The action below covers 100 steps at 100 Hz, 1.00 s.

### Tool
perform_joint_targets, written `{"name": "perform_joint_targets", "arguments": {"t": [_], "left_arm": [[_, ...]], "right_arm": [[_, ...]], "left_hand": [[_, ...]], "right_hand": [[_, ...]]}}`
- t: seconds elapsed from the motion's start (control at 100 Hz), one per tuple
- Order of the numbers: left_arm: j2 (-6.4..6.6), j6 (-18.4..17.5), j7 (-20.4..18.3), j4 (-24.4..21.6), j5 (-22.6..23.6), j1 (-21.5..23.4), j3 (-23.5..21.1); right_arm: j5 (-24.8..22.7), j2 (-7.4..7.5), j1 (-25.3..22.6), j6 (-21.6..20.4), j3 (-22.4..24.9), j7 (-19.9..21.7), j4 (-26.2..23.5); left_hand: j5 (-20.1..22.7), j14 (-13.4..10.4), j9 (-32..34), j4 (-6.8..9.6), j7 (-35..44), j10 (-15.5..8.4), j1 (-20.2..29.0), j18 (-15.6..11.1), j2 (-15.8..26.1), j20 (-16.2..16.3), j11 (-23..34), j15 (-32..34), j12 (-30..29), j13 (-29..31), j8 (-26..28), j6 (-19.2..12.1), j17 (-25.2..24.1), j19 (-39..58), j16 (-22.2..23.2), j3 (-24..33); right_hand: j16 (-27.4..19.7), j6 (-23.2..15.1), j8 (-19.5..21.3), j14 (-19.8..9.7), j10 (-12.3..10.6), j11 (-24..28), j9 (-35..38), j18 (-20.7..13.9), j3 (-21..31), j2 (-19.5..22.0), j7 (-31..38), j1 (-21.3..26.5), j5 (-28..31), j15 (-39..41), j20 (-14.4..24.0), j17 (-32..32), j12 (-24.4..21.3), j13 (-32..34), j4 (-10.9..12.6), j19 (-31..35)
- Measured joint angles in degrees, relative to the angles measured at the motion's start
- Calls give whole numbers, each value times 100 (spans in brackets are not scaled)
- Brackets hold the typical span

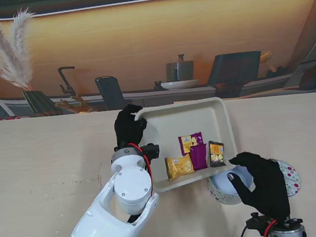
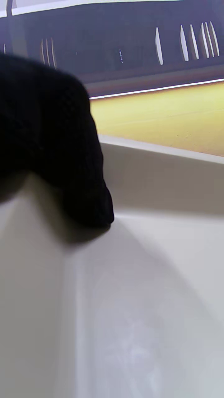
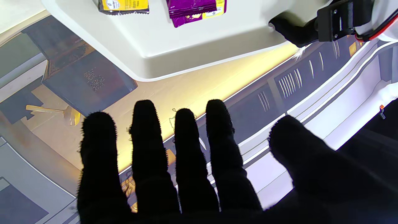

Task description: Pour cookies into a cookie box

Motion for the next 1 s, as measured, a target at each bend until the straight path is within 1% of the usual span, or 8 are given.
{"name": "perform_joint_targets", "arguments": {"t": [0.16, 0.35, 0.49, 0.61, 0.79, 1.0], "left_arm": [[-48, 148, 10, -6, 63, -74, 77], [-108, 169, 53, 62, 85, -152, 139], [-123, 171, 66, 136, 114, -189, 160], [-109, 177, -37, 180, 269, -207, 176], [-40, 117, -204, 202, 426, -221, 199], [4, -29, -237, 291, 651, -269, 241]], "right_arm": [[9, -2, -3, 0, 1, -15, 2], [13, -3, -6, -6, 1, -15, 2], [13, -5, -8, -9, 3, -18, 2], [21, -6, -9, -8, 3, -18, 2], [35, -6, -7, -6, -4, -1, 1], [33, -6, -3, -6, -14, -6, 2]], "left_hand": [[0, 0, 2, 0, 1, 0, -1, 1, -1, 0, 0, 0, 0, 2, 1, -4, 1, 1, -2, 0], [0, 0, 12, 0, 1, 1, -1, 1, -1, 0, 0, 0, 0, 3, 3, -8, 2, 1, -2, 0], [0, 0, 13, 0, 1, 3, -2, 1, -1, -1, 0, 0, 0, 3, 4, -10, 2, 1, -2, 0], [1, 0, 15, 0, 1, 4, -4, 2, -1, -1, 0, 0, 0, 3, 5, -18, 3, 1, -2, 0], [2, 0, 20, 0, 5, 4, -7, 2, -1, -1, 0, 0, 0, 9, 7, -43, 4, 1, -2, 0], [2, 0, 23, 0, 6, 4, -9, 3, -2, -1, 0, 0, 0, 16, 12, -50, 10, 1, -2, 0]], "right_hand": [[0, 1, 0, 0, 0, 0, 0, 1, 0, 0, 0, 0, 0, 0, 0, -2, 0, 0, 0, 0], [0, 1, 0, 0, 0, 0, 0, 1, 0, 0, 0, 0, 0, 0, 0, -3, 0, 0, 0, 0], [0, 0, 0, 0, 0, 0, 0, 1, 0, 0, 0, 0, 0, 0, 0, -4, 0, 0, 0, 0], [0, 0, 0, 0, 0, 0, 0, 1, 0, 0, 0, 0, 0, 0, 0, -7, 0, 0, 0, 0], [0, 1, 0, 0, 0, 0, 0, 1, 0, 0, 0, 0, 0, 0, 0, -7, 0, 0, 0, 0], [0, 1, 0, 1, 0, 0, 0, 1, 0, 0, -1, 0, 0, 0, 0, -7, 0, 0, 0, 0]]}}
